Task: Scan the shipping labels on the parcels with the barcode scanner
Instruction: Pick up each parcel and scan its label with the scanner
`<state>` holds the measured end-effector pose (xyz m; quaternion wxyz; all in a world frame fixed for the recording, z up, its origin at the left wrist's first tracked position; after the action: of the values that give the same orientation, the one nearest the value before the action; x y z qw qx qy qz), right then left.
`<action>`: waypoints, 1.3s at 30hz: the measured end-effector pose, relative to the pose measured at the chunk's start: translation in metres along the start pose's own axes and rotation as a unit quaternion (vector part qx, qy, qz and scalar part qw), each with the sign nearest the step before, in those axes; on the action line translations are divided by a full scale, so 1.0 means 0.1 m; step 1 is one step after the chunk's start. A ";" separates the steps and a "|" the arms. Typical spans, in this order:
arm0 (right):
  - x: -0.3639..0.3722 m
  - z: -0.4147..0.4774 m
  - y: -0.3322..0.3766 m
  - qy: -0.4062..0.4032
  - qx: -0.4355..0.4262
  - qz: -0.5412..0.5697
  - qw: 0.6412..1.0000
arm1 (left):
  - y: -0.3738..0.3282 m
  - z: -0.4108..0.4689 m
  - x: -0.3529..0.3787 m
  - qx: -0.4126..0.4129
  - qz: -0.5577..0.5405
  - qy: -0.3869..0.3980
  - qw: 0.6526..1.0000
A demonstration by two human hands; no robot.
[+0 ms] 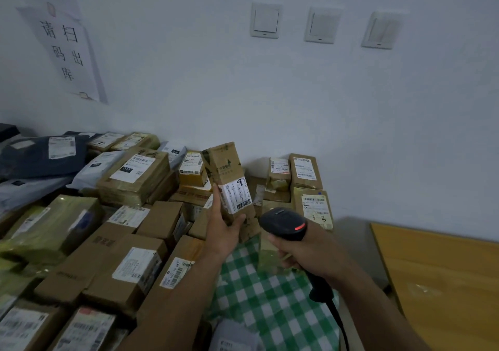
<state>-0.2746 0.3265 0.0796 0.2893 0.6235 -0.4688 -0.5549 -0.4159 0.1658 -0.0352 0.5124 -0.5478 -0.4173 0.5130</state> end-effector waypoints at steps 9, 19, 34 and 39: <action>0.10 -0.01 -0.05 0.022 -0.004 0.003 1.000 | 0.09 -0.02 -0.05 0.000 0.037 -0.007 0.999; 0.11 0.01 -0.06 0.025 -0.009 0.032 0.999 | 0.07 -0.06 -0.10 0.010 0.024 0.000 1.000; 0.12 0.13 -0.73 0.005 0.084 0.053 0.995 | 0.79 -0.74 0.23 -0.094 0.265 0.049 0.958; 0.15 0.24 -0.78 0.025 0.095 0.055 0.994 | 1.14 -0.71 0.27 -0.158 0.324 0.091 0.928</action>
<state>-0.2780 0.3474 -0.0006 0.2700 0.6354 -0.5455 -0.4752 -0.3501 0.1680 -0.1556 0.2609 -0.7715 -0.2438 0.5266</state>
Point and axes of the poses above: each hand's wrist, its own z-axis towards the middle knuckle, its own x-axis out of the palm, y = z × x, the point moved 2 cm from there along z, towards the middle knuckle, and after that the axes turned 2 degrees about -y, right-handed, at the moved point
